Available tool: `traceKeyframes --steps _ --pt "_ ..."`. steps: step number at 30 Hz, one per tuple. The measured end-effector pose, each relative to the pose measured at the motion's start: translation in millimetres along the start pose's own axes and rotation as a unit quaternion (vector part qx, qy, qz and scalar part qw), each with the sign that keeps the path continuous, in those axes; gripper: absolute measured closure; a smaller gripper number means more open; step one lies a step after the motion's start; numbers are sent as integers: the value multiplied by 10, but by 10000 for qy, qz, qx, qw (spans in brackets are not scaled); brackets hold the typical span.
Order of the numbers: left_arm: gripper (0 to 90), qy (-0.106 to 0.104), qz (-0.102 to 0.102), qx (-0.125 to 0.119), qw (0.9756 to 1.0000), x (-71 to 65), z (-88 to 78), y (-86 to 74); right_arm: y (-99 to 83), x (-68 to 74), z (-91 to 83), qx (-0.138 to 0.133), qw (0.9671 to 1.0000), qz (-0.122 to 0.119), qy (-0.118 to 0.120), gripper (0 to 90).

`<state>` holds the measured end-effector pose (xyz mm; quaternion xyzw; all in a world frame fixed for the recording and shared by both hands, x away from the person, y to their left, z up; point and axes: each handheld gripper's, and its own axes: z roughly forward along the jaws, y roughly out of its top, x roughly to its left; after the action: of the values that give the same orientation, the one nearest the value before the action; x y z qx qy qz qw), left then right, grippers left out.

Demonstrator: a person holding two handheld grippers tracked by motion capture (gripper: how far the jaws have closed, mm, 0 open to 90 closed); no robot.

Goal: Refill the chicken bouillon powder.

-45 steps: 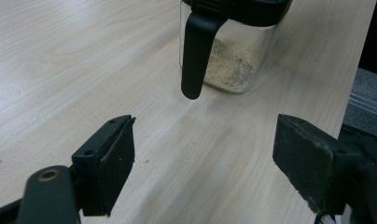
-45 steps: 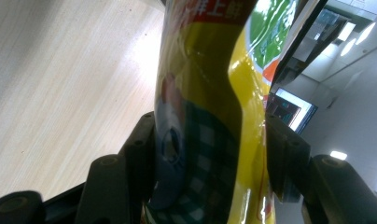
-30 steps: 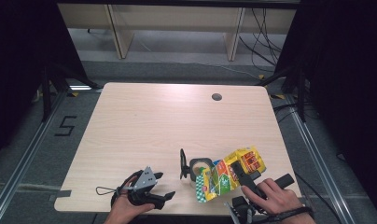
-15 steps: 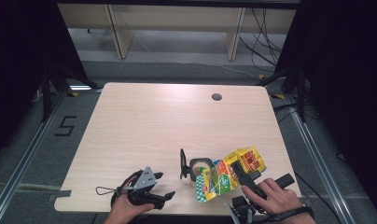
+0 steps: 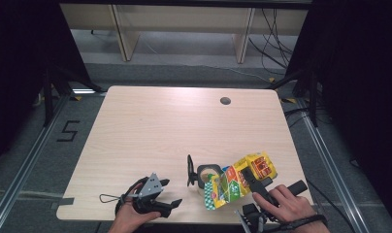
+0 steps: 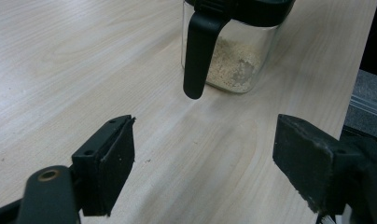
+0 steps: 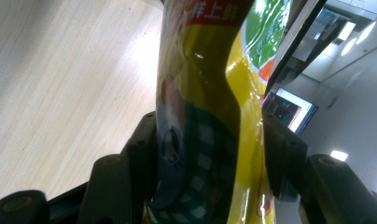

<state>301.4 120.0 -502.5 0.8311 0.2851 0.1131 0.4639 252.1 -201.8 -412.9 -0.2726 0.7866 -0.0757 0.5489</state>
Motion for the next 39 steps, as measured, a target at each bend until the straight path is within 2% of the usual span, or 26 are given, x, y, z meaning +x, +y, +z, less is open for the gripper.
traceKeyframes --steps 2,6,7,10,11,12,13,15,16,17,19,20,21,23,25,27,28,30,31,32,33,34,36,37,38,39 --pt "205 -1 61 -4 10000 2 -3 -2 -2 5 3 5 10000 12 8 477" --pt "205 19 21 7 10000 -2 -2 -2 -13 -18 8 -36 9999 -109 12 478" --pt "205 11 62 8 10000 2 -3 -1 -20 8 -9 70 9999 88 41 478" --pt "205 31 -2 8 10000 -3 0 -1 -32 -15 3 0 10000 -60 -19 478" --pt "205 24 17 -1 10000 -2 -1 -3 -36 13 -12 106 9999 119 12 478" --pt "205 13 50 9 10000 1 -3 -2 -45 22 -4 37 9999 137 -43 478" --pt "205 0 20 -18 10000 1 1 -4 -43 -19 1 -9 10000 -78 17 478" --pt "205 -4 11 -20 10000 6 1 -2 -48 -20 6 1 10000 -96 -4 478" --pt "205 6 48 11 10000 10 -3 -2 -46 -6 -2 70 10000 -4 20 478" --pt "205 44 65 45 10000 8 -9 -3 -48 -15 0 9 10000 -25 13 479" --pt "205 -8 16 -7 10000 6 0 -2 -53 -7 -1 -50 9999 29 -139 479" --pt "205 -4 9 -15 10000 5 2 -2 -50 -5 -2 -50 9999 53 -144 479" --pt "205 0 7 1 10000 -1 -2 -1 -40 -8 -6 -15 10000 70 18 479" --pt "205 -9 101 2 9999 9 -6 1 -18 -2 4 -11 10000 -3 40 481" --pt "205 1 18 -11 10000 8 -2 -2 -10 -10 10 -42 10000 -53 26 482" --pt "205 -8 25 -17 10000 6 -2 -6 -23 13 -15 -38 9998 142 -113 482" --pt "205 11 35 -40 10000 6 2 -7 -31 -13 -9 -142 9999 84 -37 482" --pt "205 -7 15 -16 10000 5 0 -2 -26 -10 3 -134 9999 82 -44 482" --pt "205 28 112 77 9999 17 -14 2 -21 -2 10 -66 10000 16 -35 483" --pt "205 23 123 72 9999 17 -15 0 -19 -26 14 -75 9998 -151 -54 484" --pt "205 18 90 30 10000 17 -8 -5 -28 1 13 -41 9999 69 60 484" --pt "205 -44 10 -14 10000 9 -2 -3 -46 -9 17 -81 10000 -16 37 484" --pt "205 -20 0 -37 10000 6 1 -4 -46 14 -2 68 9999 146 58 485" --pt "205 -1 19 -18 10000 7 -1 -7 -48 -11 6 -22 10000 8 26 485" --pt "205 10 18 -39 10000 3 2 -7 -50 -4 1 -22 9999 122 54 485" --pt "205 -4 17 -14 10000 6 -1 -3 -49 -4 1 -21 9999 118 50 485"
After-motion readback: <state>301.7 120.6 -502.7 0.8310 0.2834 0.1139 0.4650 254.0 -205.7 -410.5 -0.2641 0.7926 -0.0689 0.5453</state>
